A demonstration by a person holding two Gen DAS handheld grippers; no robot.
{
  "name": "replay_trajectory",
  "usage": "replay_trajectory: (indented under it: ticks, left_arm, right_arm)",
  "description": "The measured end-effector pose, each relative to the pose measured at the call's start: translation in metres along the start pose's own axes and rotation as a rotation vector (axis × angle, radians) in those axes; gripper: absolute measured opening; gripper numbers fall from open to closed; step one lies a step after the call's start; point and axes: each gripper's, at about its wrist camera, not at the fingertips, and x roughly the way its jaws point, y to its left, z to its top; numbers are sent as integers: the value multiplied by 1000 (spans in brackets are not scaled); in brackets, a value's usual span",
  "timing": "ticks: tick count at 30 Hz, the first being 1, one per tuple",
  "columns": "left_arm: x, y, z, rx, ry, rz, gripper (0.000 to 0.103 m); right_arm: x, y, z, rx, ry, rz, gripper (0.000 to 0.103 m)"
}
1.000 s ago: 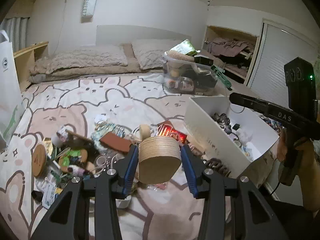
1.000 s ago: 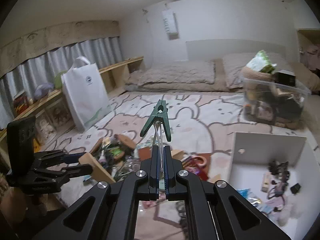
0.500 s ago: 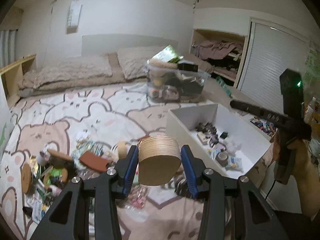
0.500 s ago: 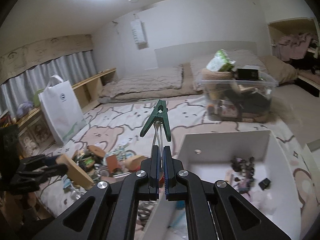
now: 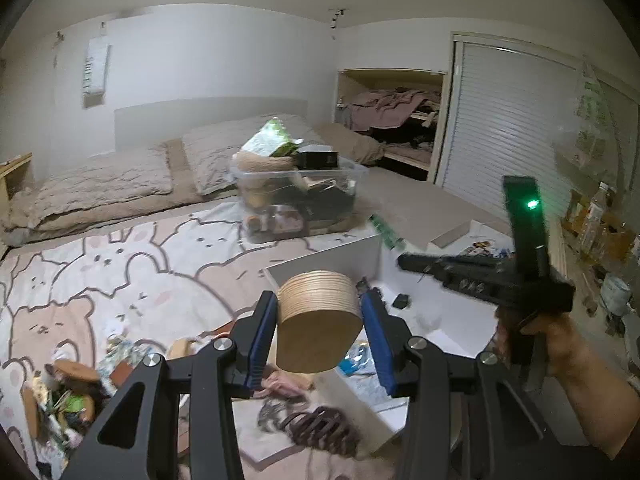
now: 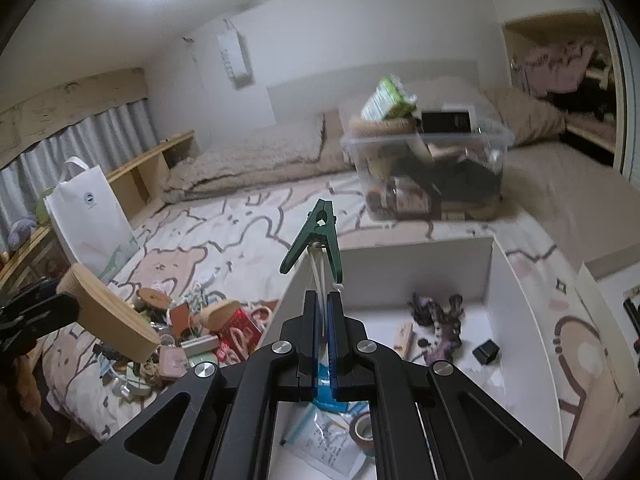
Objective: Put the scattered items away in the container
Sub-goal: 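Carry the wooden lid and green clothespin over to the white shoebox, then lower both held items down into the white shoebox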
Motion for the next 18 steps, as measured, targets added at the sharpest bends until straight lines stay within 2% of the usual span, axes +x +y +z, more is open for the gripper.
replay_trajectory:
  ticks: [9, 13, 18]
  left_arm:
    - [36, -32, 7, 14, 24, -69, 44]
    - [51, -45, 5, 25, 47, -89, 44]
    - [73, -54, -1, 28, 82, -99, 44]
  right_arm:
    - [30, -9, -2, -16, 130, -53, 4]
    - [53, -13, -8, -13, 246, -123, 4]
    - [60, -21, -20, -25, 312, -165, 4]
